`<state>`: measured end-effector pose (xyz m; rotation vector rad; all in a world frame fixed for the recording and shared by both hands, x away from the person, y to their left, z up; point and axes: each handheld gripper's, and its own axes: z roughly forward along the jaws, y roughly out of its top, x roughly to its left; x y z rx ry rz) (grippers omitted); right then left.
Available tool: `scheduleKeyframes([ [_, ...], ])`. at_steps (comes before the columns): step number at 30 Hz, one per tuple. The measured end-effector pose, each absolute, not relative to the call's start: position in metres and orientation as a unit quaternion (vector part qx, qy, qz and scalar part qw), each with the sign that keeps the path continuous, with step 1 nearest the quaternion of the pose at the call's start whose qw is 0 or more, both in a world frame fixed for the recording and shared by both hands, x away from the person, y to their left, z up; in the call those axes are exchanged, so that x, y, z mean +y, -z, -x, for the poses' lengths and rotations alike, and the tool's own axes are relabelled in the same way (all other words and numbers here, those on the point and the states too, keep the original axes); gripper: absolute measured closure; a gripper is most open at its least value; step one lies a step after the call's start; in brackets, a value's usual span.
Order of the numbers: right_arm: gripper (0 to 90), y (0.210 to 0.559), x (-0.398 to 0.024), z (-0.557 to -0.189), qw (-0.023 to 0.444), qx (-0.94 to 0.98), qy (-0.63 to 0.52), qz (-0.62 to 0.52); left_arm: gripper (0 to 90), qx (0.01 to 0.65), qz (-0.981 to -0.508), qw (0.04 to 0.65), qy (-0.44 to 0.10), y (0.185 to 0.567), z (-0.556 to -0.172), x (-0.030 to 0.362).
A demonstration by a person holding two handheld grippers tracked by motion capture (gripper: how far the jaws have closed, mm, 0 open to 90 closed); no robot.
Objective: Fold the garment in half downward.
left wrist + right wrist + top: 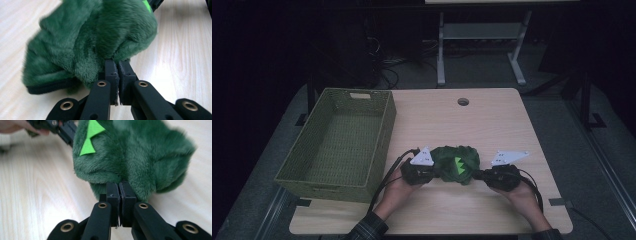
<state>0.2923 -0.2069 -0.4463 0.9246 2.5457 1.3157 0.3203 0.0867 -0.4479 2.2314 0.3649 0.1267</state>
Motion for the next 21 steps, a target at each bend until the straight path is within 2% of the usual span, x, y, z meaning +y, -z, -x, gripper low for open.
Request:
scheduleKeyframes([
  [7, 87.8, 0.462, -0.198, -0.291, 0.063, 0.862, -0.399, -0.306, 87.2, 0.133, -0.908, 0.396, -0.042, 0.465, -0.317, 0.077],
  [14, 86.6, 0.470, -0.195, -0.295, 0.075, 0.866, -0.384, -0.310, 85.9, 0.134, -0.910, 0.389, -0.056, 0.469, -0.323, 0.076],
  [15, 82.8, 0.468, -0.196, -0.295, 0.080, 0.863, -0.388, -0.312, 84.1, 0.137, -0.907, 0.394, -0.057, 0.468, -0.322, 0.076],
  [16, 82.8, 0.468, -0.196, -0.295, 0.080, 0.863, -0.388, -0.312, 81.3, 0.137, -0.907, 0.394, -0.057, 0.468, -0.322, 0.076],
  [17, 77.7, 0.465, -0.198, -0.293, 0.084, 0.860, -0.392, -0.316, 78.8, 0.138, -0.905, 0.399, -0.058, 0.465, -0.320, 0.076],
  [21, 73.8, 0.458, -0.205, -0.287, 0.088, 0.850, -0.410, -0.319, 70.8, 0.136, -0.901, 0.406, -0.063, 0.458, -0.313, 0.078],
])
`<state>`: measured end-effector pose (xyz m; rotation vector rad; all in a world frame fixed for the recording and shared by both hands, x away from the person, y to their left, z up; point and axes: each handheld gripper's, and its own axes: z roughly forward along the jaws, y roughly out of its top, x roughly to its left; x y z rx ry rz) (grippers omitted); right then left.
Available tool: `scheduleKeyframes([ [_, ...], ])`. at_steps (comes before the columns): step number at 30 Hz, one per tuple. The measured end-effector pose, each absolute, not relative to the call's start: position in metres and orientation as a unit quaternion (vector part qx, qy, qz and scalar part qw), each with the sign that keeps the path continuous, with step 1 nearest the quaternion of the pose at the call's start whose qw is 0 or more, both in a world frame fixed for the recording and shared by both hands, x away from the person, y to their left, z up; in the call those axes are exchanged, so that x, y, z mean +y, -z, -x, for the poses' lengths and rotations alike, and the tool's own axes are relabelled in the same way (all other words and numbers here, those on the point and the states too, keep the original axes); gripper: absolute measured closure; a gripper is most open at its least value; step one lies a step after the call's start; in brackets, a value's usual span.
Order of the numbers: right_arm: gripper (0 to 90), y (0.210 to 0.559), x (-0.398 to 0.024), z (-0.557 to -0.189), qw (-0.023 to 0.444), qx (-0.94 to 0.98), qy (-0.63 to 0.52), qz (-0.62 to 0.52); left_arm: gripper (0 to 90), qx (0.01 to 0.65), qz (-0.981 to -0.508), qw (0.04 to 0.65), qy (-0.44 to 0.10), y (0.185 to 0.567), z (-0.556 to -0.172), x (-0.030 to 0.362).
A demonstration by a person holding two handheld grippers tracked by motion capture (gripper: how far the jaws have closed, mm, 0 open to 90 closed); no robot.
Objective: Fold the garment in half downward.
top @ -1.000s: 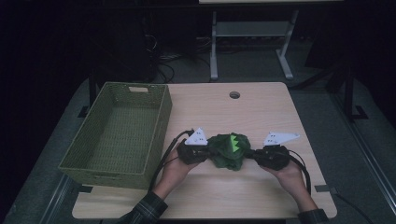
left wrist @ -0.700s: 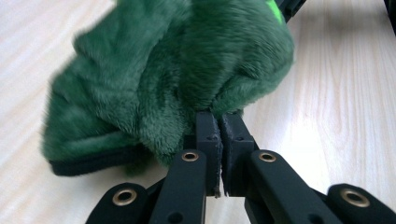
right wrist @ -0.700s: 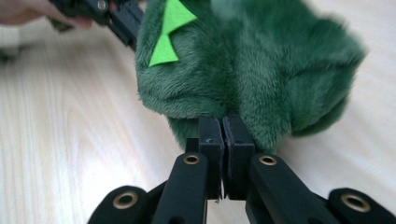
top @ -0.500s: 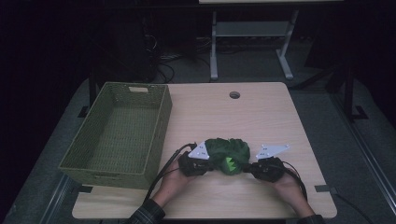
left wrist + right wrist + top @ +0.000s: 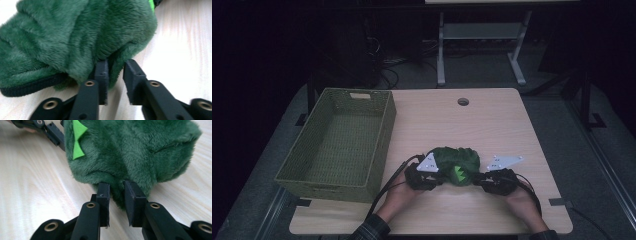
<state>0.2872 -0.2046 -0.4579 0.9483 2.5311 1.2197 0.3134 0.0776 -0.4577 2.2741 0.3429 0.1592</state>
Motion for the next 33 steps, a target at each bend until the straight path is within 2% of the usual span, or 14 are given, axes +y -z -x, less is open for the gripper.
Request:
scheduleKeyframes([
  [6, 71.7, 0.450, -0.214, -0.276, 0.088, 0.841, -0.426, -0.322, 64.8, 0.138, -0.897, 0.415, -0.058, 0.448, -0.302, 0.084],
  [11, 73.0, 0.449, -0.220, -0.265, 0.084, 0.841, -0.428, -0.319, 64.5, 0.137, -0.899, 0.413, -0.055, 0.444, -0.296, 0.090],
  [14, 80.8, 0.439, -0.224, -0.263, 0.091, 0.832, -0.444, -0.321, 72.0, 0.134, -0.895, 0.421, -0.054, 0.435, -0.293, 0.093],
  [17, 84.4, 0.432, -0.223, -0.267, 0.100, 0.826, -0.453, -0.320, 79.7, 0.135, -0.891, 0.429, -0.059, 0.428, -0.295, 0.090],
  [20, 88.2, 0.425, -0.220, -0.285, 0.123, 0.819, -0.458, -0.325, 82.5, 0.134, -0.883, 0.444, -0.074, 0.415, -0.303, 0.076],
  [23, 89.1, 0.428, -0.217, -0.296, 0.119, 0.818, -0.454, -0.333, 83.4, 0.136, -0.881, 0.445, -0.081, 0.413, -0.310, 0.068],
  [27, 89.6, 0.442, -0.209, -0.311, 0.107, 0.830, -0.427, -0.342, 84.9, 0.152, -0.888, 0.423, -0.096, 0.423, -0.327, 0.060],
  [28, 89.7, 0.449, -0.206, -0.313, 0.099, 0.839, -0.410, -0.343, 85.9, 0.165, -0.895, 0.404, -0.087, 0.433, -0.335, 0.062],
  [33, 89.8, 0.459, -0.200, -0.317, 0.084, 0.849, -0.392, -0.346, 89.3, 0.193, -0.898, 0.390, -0.063, 0.455, -0.349, 0.068],
])
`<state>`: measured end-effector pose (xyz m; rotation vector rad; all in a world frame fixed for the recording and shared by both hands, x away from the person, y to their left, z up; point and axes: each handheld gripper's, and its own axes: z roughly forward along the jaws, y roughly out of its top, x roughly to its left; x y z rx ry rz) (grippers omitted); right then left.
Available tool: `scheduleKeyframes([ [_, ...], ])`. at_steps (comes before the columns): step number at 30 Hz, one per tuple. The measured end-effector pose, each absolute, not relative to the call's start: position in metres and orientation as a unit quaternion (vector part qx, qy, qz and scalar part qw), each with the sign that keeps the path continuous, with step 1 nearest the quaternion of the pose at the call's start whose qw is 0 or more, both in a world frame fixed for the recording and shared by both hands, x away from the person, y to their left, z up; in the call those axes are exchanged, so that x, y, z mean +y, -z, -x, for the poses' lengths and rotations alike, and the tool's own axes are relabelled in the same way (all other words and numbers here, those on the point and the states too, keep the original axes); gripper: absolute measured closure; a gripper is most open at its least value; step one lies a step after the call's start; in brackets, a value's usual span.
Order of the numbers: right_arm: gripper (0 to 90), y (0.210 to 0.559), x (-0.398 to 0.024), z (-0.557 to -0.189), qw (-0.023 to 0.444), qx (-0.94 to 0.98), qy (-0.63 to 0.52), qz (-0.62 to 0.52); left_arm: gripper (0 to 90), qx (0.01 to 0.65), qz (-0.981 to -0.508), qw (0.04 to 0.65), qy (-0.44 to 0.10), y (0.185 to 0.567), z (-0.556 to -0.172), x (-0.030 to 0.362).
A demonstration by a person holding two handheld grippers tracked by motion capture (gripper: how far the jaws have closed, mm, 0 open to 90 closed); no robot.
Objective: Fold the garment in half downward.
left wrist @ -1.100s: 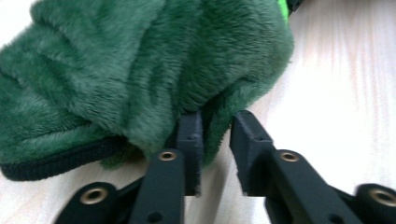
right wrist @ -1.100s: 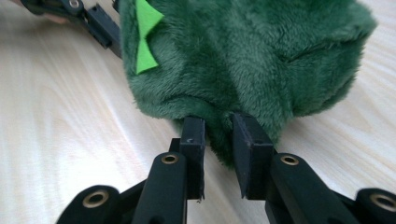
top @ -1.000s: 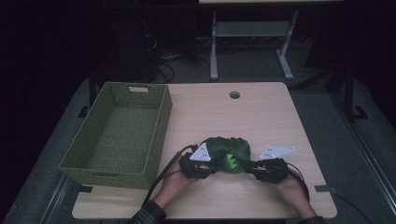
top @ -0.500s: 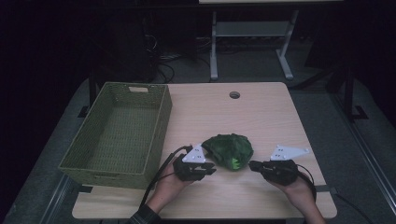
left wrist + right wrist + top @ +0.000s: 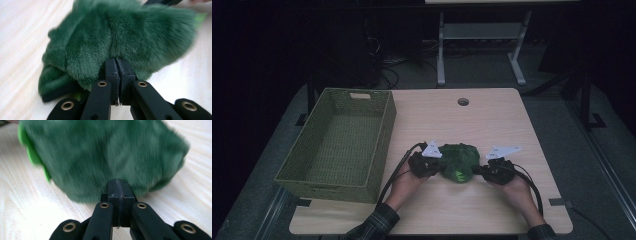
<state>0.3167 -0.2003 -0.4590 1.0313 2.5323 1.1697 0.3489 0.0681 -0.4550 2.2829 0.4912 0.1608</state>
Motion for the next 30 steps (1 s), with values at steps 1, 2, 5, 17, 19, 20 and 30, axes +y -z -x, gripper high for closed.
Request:
scheduleKeyframes([
  [1, 89.8, 0.462, -0.198, -0.318, 0.079, 0.850, -0.390, -0.346, 89.3, 0.196, -0.899, 0.387, -0.061, 0.458, -0.351, 0.070],
  [2, 89.8, 0.464, -0.196, -0.318, 0.076, 0.852, -0.385, -0.346, 89.3, 0.201, -0.898, 0.387, -0.059, 0.460, -0.352, 0.071],
  [5, 89.8, 0.469, -0.190, -0.318, 0.073, 0.858, -0.376, -0.341, 88.6, 0.201, -0.897, 0.389, -0.061, 0.459, -0.350, 0.071],
  [17, 90.0, 0.454, -0.222, -0.323, 0.105, 0.837, -0.387, -0.372, 89.7, 0.197, -0.894, 0.400, -0.039, 0.434, -0.320, 0.088],
  [19, 90.0, 0.450, -0.226, -0.332, 0.109, 0.830, -0.391, -0.383, 89.6, 0.194, -0.894, 0.402, -0.035, 0.433, -0.317, 0.088],
  [20, 90.0, 0.450, -0.226, -0.332, 0.109, 0.830, -0.391, -0.383, 89.6, 0.194, -0.893, 0.405, -0.031, 0.433, -0.313, 0.088],
  [30, 90.0, 0.447, -0.232, -0.392, 0.123, 0.801, -0.404, -0.423, 89.6, 0.167, -0.897, 0.410, -0.009, 0.436, -0.300, 0.064],
])
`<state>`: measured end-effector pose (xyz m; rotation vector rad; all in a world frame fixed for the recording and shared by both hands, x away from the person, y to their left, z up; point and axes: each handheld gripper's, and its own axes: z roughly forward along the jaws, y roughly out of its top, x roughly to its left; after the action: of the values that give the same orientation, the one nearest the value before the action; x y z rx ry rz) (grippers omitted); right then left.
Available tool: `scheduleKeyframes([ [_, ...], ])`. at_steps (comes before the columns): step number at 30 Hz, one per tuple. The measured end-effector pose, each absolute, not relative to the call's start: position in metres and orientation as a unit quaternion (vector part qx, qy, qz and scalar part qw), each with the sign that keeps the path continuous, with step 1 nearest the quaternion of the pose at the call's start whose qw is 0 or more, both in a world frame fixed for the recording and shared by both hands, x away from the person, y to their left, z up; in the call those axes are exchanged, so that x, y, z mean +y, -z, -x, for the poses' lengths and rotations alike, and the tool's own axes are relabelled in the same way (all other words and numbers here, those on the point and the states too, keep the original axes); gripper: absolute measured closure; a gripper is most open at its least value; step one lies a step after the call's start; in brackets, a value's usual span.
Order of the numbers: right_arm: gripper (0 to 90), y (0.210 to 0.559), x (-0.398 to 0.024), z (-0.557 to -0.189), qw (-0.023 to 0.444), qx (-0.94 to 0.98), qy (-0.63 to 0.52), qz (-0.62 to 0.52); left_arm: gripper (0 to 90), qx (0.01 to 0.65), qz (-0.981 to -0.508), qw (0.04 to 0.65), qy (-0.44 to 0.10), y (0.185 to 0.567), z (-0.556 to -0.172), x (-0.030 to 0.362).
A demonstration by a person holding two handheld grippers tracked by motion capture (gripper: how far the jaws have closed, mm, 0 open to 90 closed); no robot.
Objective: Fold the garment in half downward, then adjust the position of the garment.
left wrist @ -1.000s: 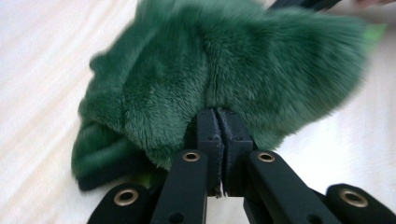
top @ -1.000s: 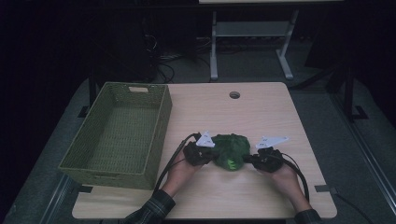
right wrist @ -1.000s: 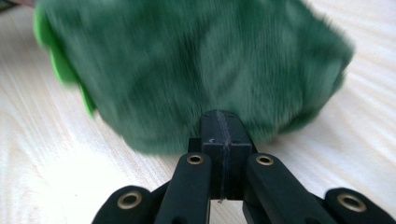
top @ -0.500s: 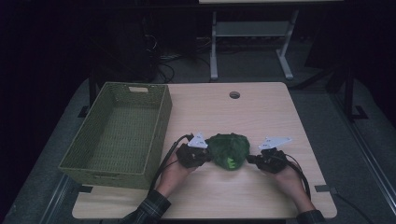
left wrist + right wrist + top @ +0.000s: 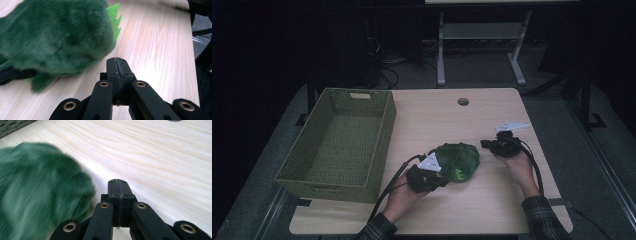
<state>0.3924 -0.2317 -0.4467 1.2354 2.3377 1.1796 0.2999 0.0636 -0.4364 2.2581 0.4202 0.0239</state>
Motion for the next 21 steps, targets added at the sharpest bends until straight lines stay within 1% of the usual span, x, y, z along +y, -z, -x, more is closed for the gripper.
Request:
scheduleKeyframes([
  [1, 90.0, 0.448, -0.226, -0.403, 0.118, 0.805, -0.404, -0.418, 89.6, 0.164, -0.899, 0.406, -0.006, 0.438, -0.302, 0.058],
  [4, 90.0, 0.449, -0.218, -0.410, 0.118, 0.806, -0.411, -0.409, 89.6, 0.165, -0.898, 0.407, -0.005, 0.440, -0.304, 0.052],
  [5, 90.0, 0.451, -0.215, -0.415, 0.102, 0.811, -0.409, -0.405, 89.6, 0.165, -0.898, 0.407, -0.005, 0.442, -0.306, 0.049],
  [7, 90.0, 0.455, -0.204, -0.422, 0.096, 0.822, -0.405, -0.388, 89.6, 0.168, -0.900, 0.401, -0.006, 0.446, -0.311, 0.043],
  [8, 90.0, 0.455, -0.204, -0.422, 0.096, 0.822, -0.405, -0.388, 89.6, 0.168, -0.900, 0.401, -0.006, 0.446, -0.311, 0.043],
  [10, 90.0, 0.459, -0.197, -0.421, 0.082, 0.829, -0.399, -0.382, 89.6, 0.176, -0.904, 0.390, -0.009, 0.452, -0.317, 0.044],
  [14, 90.0, 0.463, -0.196, -0.419, 0.065, 0.837, -0.395, -0.374, 89.6, 0.184, -0.905, 0.384, -0.010, 0.456, -0.322, 0.048],
  [15, 90.0, 0.463, -0.198, -0.417, 0.055, 0.838, -0.396, -0.372, 89.6, 0.189, -0.905, 0.381, -0.012, 0.457, -0.325, 0.051],
  [21, 90.0, 0.461, -0.202, -0.406, 0.046, 0.840, -0.402, -0.361, 89.6, 0.197, -0.905, 0.377, -0.020, 0.456, -0.331, 0.060],
])
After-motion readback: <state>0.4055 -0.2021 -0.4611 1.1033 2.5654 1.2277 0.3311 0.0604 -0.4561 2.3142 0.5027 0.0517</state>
